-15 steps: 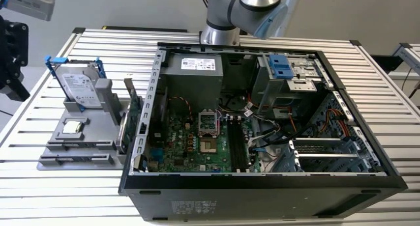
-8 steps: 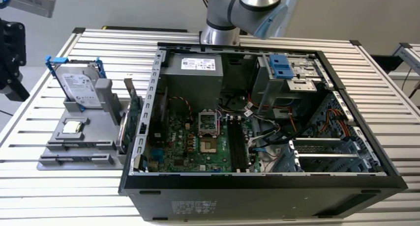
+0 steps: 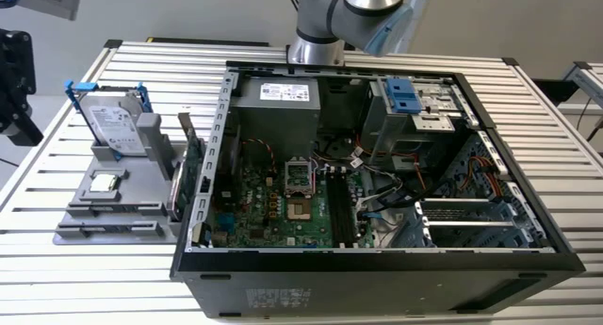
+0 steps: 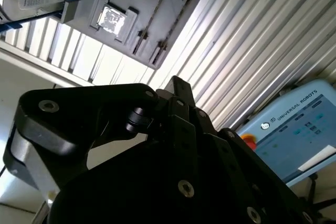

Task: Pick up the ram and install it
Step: 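Pick up the ram and move it above insertion slot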

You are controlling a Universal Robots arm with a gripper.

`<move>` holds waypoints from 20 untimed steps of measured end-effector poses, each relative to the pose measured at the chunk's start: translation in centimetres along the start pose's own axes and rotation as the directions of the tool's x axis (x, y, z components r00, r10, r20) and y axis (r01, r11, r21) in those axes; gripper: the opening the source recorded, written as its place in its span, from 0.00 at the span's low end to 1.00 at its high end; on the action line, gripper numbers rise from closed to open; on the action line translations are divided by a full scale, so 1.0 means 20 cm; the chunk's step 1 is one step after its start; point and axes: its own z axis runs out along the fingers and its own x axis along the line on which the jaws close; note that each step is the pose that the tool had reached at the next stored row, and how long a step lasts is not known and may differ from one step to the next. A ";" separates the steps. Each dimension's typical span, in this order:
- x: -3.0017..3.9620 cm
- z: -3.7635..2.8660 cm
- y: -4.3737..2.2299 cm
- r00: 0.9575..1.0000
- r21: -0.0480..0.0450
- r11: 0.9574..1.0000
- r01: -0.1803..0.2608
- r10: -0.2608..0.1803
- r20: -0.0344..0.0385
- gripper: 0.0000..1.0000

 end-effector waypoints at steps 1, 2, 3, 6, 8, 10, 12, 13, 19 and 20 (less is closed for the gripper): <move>0.000 0.000 0.000 1.000 0.001 1.000 0.009 -0.009 0.000 0.00; 0.000 0.001 0.000 1.000 0.003 1.000 0.018 -0.018 -0.001 0.00; 0.000 0.001 0.000 1.000 0.004 1.000 0.028 -0.028 -0.001 0.00; 0.000 0.001 0.000 0.998 0.006 0.998 0.066 -0.066 -0.003 0.00; 0.000 0.000 0.000 0.995 0.007 0.995 0.097 -0.097 -0.004 0.00; 0.000 0.000 0.001 0.992 0.007 0.991 0.130 -0.130 -0.005 0.00; 0.000 0.001 0.000 0.987 0.007 0.987 0.160 -0.160 -0.006 0.00; 0.000 0.001 0.000 0.985 0.007 0.985 0.173 -0.173 -0.007 0.00; 0.000 0.000 0.000 0.972 0.005 0.972 0.234 -0.234 -0.009 0.00; 0.000 0.001 0.000 0.971 0.005 0.971 0.239 -0.239 -0.009 0.00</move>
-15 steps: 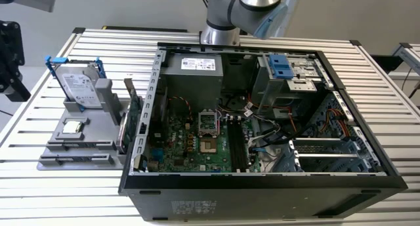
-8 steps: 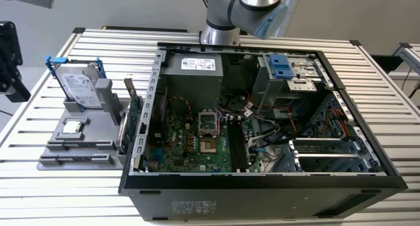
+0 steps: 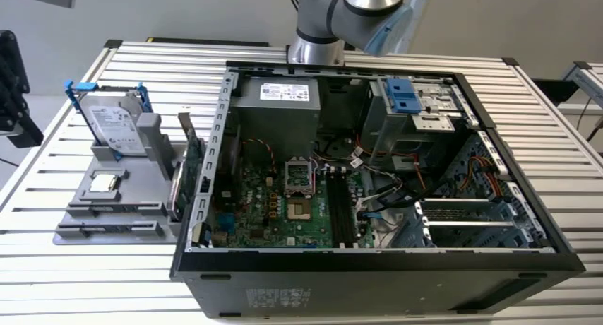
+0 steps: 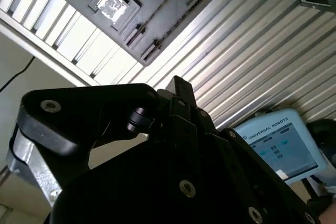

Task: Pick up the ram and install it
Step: 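Pick up the ram and move it above insertion slot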

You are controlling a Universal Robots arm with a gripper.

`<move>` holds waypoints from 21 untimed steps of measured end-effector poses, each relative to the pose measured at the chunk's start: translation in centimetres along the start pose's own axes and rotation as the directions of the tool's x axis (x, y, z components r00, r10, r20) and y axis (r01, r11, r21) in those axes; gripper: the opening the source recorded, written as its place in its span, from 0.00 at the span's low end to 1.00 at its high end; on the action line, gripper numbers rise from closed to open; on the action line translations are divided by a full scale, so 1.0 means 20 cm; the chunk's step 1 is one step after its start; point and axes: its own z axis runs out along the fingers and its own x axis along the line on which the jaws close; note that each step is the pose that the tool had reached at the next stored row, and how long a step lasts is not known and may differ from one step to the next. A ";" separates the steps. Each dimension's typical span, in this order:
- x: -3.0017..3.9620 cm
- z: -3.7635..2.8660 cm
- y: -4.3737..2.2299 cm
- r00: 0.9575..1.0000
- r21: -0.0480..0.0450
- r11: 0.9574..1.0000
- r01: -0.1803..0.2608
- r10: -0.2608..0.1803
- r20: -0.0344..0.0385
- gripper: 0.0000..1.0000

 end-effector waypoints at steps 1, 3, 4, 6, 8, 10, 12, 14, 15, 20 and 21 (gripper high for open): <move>0.000 0.000 0.000 1.000 0.000 1.000 0.005 -0.005 0.000 0.00; 0.000 0.000 0.000 1.000 0.000 1.000 0.017 -0.017 0.000 0.00; 0.000 0.000 0.000 1.000 0.000 1.000 0.022 -0.022 -0.001 0.00; 0.000 0.000 0.000 0.999 -0.001 0.999 0.034 -0.034 -0.001 1.00; 0.000 0.000 0.000 0.999 -0.001 0.999 0.045 -0.045 -0.001 1.00; 0.000 0.000 0.000 0.998 -0.001 0.998 0.056 -0.056 -0.002 1.00; 0.000 0.000 0.000 0.998 -0.001 0.998 0.067 -0.067 -0.002 1.00; 0.000 0.000 0.000 0.997 -0.001 0.997 0.072 -0.072 -0.002 1.00; 0.000 0.001 0.000 0.998 -0.001 0.998 0.070 -0.070 -0.002 1.00; 0.000 0.007 0.000 1.000 0.000 1.000 -0.010 0.010 0.000 1.00; 0.000 0.009 -0.001 1.000 0.000 1.000 -0.022 0.022 0.001 1.00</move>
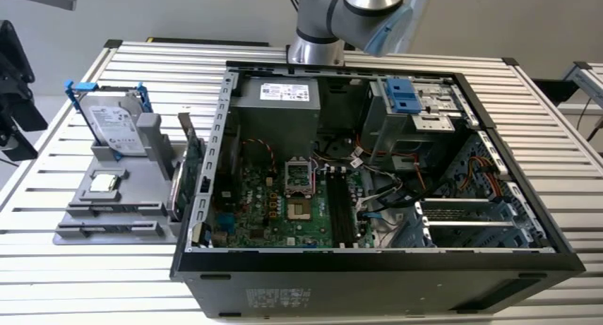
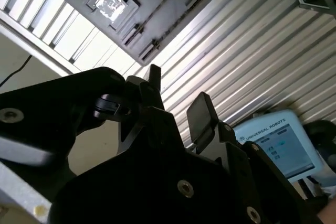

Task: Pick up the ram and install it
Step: 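Pick up the ram and move it above insertion slot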

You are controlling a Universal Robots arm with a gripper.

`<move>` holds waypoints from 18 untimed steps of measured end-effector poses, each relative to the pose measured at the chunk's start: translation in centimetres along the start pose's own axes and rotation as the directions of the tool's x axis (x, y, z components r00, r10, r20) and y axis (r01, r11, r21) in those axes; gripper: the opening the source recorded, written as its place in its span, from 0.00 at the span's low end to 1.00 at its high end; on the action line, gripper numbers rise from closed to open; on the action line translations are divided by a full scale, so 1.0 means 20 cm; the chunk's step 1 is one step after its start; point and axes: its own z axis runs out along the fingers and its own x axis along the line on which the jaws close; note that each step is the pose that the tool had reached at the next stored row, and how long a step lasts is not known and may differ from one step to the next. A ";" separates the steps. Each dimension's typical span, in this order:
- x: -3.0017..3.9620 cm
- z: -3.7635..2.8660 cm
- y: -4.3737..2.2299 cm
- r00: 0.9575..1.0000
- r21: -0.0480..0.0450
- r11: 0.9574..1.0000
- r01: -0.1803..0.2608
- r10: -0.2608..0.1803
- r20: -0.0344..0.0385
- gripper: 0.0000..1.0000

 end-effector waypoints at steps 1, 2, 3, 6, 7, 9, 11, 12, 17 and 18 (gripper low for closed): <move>0.000 0.002 0.000 1.000 0.000 1.000 -0.012 0.012 0.000 1.00; 0.000 0.005 0.000 1.000 0.000 1.000 -0.026 0.026 0.001 1.00; 0.000 0.007 0.000 0.999 0.001 0.999 -0.044 0.044 0.001 1.00; 0.000 0.014 0.000 0.996 0.001 0.996 -0.089 0.089 0.003 1.00; 0.000 0.016 0.000 0.995 0.001 0.995 -0.103 0.103 0.003 1.00; 0.000 0.021 -0.001 0.992 0.002 0.992 -0.127 0.127 0.004 1.00; 0.000 0.026 -0.001 0.989 0.002 0.989 -0.145 0.145 0.004 1.00; -0.001 0.028 -0.001 0.989 0.002 0.989 -0.150 0.150 0.005 1.00; -0.002 0.039 -0.002 0.987 0.002 0.987 -0.158 0.158 0.005 1.00; -0.003 0.041 -0.002 0.987 0.002 0.987 -0.160 0.160 0.005 1.00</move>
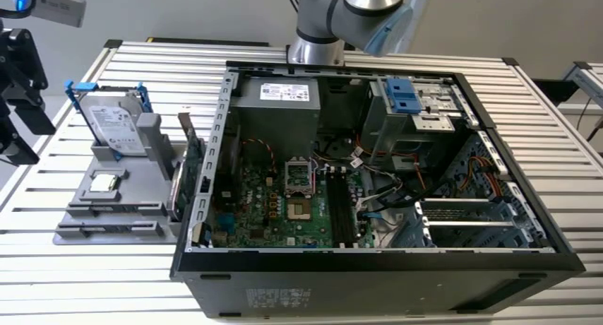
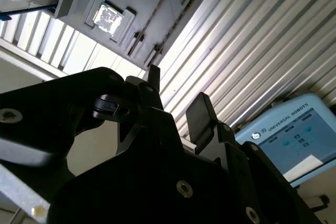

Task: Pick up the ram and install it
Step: 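Pick up the ram and move it above insertion slot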

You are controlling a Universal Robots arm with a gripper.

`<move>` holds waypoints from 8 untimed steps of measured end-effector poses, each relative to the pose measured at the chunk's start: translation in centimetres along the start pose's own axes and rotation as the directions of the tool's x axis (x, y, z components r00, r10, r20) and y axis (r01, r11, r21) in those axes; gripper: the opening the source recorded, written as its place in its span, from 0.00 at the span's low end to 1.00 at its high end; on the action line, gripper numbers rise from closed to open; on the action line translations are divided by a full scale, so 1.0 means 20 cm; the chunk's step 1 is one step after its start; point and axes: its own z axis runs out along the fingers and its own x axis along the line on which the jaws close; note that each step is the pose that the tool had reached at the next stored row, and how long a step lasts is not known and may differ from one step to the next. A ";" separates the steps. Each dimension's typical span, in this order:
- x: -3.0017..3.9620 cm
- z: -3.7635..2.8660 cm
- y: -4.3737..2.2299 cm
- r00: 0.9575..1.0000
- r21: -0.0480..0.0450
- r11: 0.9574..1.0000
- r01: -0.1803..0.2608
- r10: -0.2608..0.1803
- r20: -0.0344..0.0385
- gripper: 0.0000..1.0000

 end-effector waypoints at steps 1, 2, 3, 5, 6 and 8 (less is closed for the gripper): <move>0.000 0.002 0.000 1.000 0.000 1.000 -0.002 0.002 0.000 1.00; -0.001 0.005 0.000 1.000 0.000 1.000 -0.004 0.004 0.000 1.00; -0.001 0.007 0.000 1.000 0.000 1.000 -0.005 0.005 0.000 1.00; -0.002 0.012 0.000 1.000 0.000 1.000 -0.008 0.008 0.000 1.00; -0.003 0.014 0.000 1.000 0.000 1.000 -0.010 0.010 0.000 1.00; -0.003 0.018 -0.001 1.000 0.001 1.000 -0.012 0.012 0.000 1.00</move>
